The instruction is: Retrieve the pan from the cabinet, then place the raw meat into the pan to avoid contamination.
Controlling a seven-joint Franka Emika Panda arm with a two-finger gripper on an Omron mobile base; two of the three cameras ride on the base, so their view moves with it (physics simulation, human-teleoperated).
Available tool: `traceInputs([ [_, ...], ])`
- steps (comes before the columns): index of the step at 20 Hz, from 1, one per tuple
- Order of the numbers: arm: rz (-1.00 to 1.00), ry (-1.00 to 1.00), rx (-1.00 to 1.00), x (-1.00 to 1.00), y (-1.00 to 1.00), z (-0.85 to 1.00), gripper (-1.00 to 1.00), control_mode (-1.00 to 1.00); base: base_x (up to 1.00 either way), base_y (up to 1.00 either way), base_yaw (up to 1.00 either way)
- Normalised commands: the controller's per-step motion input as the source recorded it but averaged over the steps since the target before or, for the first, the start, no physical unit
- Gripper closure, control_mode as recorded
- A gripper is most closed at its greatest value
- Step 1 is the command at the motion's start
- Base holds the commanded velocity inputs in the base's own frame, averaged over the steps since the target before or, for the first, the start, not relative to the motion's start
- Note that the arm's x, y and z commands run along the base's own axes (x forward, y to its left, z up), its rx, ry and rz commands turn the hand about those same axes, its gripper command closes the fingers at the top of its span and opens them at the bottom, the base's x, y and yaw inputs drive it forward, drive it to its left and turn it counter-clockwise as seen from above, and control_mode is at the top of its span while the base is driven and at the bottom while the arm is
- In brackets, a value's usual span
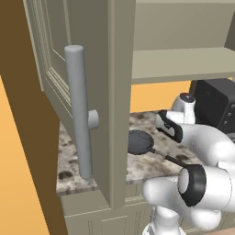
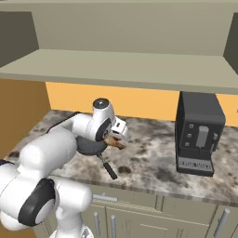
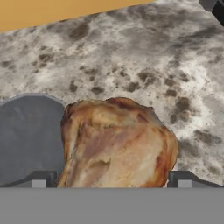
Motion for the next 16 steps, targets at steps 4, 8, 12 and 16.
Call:
traceInputs([
  [4,-0.02,0.0,-0.01,-0.08,0.74,0.25,1.0,-1.0,0.0,0.0,0.0],
  [8,0.0,0.08,-0.05,0.0,0.79,0.07,1.0,-1.0,0.0,0.0,0.0],
  [12,0.0,0.1,-0.07,0.06,0.74,0.0,1.0,-1.0,0.0,0.0,0.0],
  [16,0.0,0.07,-0.05,0.14,0.65,0.0,1.0,-1.0,0.0,0.0,0.0],
])
